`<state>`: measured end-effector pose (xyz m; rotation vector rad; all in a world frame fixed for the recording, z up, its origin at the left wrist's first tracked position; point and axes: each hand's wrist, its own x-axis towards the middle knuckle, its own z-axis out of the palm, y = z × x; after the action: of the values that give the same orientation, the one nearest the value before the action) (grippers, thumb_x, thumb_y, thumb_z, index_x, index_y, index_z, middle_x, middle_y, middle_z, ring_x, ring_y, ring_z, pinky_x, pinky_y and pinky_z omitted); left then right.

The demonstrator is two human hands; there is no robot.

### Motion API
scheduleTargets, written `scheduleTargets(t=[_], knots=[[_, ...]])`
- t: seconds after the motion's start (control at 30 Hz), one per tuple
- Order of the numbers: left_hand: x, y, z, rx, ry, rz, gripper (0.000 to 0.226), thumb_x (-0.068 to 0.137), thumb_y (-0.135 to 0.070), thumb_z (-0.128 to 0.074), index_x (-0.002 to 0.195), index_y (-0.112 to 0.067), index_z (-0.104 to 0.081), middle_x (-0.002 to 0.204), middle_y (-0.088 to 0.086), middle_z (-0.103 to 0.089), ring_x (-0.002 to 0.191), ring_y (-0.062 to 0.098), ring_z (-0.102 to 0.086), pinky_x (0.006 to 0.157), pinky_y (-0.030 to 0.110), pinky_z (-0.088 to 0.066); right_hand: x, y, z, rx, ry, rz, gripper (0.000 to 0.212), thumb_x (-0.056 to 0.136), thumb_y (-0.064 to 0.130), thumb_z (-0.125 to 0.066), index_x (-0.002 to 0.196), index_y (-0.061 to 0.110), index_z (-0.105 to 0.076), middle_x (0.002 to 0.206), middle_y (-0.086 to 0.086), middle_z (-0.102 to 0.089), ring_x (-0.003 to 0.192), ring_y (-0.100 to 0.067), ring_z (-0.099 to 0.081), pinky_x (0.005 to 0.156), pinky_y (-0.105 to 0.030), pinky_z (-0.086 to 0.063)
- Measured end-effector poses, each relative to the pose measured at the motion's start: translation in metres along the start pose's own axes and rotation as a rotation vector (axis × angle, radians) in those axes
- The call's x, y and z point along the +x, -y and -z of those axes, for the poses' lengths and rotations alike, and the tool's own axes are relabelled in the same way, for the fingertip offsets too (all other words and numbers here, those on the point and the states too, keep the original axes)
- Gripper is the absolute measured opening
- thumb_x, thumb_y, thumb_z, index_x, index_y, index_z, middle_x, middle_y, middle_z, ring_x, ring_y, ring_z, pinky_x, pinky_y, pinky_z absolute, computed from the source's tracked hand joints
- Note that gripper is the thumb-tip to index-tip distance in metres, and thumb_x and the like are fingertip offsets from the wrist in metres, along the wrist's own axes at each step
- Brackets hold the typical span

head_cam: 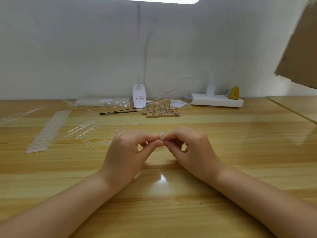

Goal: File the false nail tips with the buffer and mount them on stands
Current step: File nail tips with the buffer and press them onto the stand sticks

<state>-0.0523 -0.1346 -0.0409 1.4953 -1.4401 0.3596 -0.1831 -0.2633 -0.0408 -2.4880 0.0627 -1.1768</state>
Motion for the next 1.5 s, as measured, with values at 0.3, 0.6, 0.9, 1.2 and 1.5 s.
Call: scheduleTargets(t=[0.3,0.6,0.9,1.2,1.5], knots=[[-0.001,0.005,-0.002,0.077,0.006,-0.059,0.02,0.08,-0.038,-0.064,0.088,-0.024,-0.076,0.079,-0.013,-0.073,0.071,0.005,-0.066,0.069,0.046,-0.052,-0.001,-0.002,0.001,-0.021,0.016,0.051,0.004,0.083,0.003,-0.072,0.086,0.003,-0.073,0.071,-0.001,-0.063,0.062,-0.011,-0.053,0.058,-0.026,-0.048],[-0.001,-0.005,-0.002,0.077,0.01,0.085,0.034,0.086,-0.045,-0.054,0.107,-0.022,-0.069,0.088,-0.019,-0.065,0.067,0.002,-0.059,0.076,0.047,-0.05,0.001,-0.003,-0.001,0.134,-0.049,-0.141,0.003,0.085,0.008,-0.071,0.086,0.009,-0.068,0.071,0.005,-0.065,0.064,-0.009,-0.061,0.059,-0.019,-0.049],[-0.001,-0.005,-0.001,0.065,0.004,0.196,0.027,0.089,-0.03,-0.05,0.11,-0.024,-0.066,0.091,-0.025,-0.058,0.082,0.006,-0.057,0.079,0.044,-0.05,0.007,-0.026,0.024,0.222,-0.216,-0.429,0.004,0.087,0.014,-0.069,0.088,0.01,-0.07,0.073,-0.003,-0.069,0.069,-0.018,-0.068,0.069,-0.037,-0.057],[-0.001,-0.006,-0.001,0.083,0.033,0.159,0.028,0.088,-0.024,-0.052,0.109,-0.018,-0.068,0.089,-0.019,-0.06,0.073,0.007,-0.06,0.079,0.048,-0.049,0.008,-0.029,0.022,0.188,-0.23,-0.354,0.005,0.084,0.014,-0.072,0.089,0.013,-0.071,0.073,0.0,-0.07,0.068,-0.012,-0.067,0.066,-0.023,-0.056],[-0.002,-0.005,-0.002,0.101,0.07,0.149,0.028,0.088,-0.023,-0.051,0.111,-0.017,-0.067,0.094,-0.014,-0.065,0.073,0.006,-0.06,0.078,0.047,-0.049,0.005,-0.05,0.021,0.135,-0.103,-0.722,0.011,0.078,0.033,-0.077,0.079,0.022,-0.074,0.078,0.006,-0.068,0.065,-0.005,-0.054,0.065,-0.025,-0.044]])
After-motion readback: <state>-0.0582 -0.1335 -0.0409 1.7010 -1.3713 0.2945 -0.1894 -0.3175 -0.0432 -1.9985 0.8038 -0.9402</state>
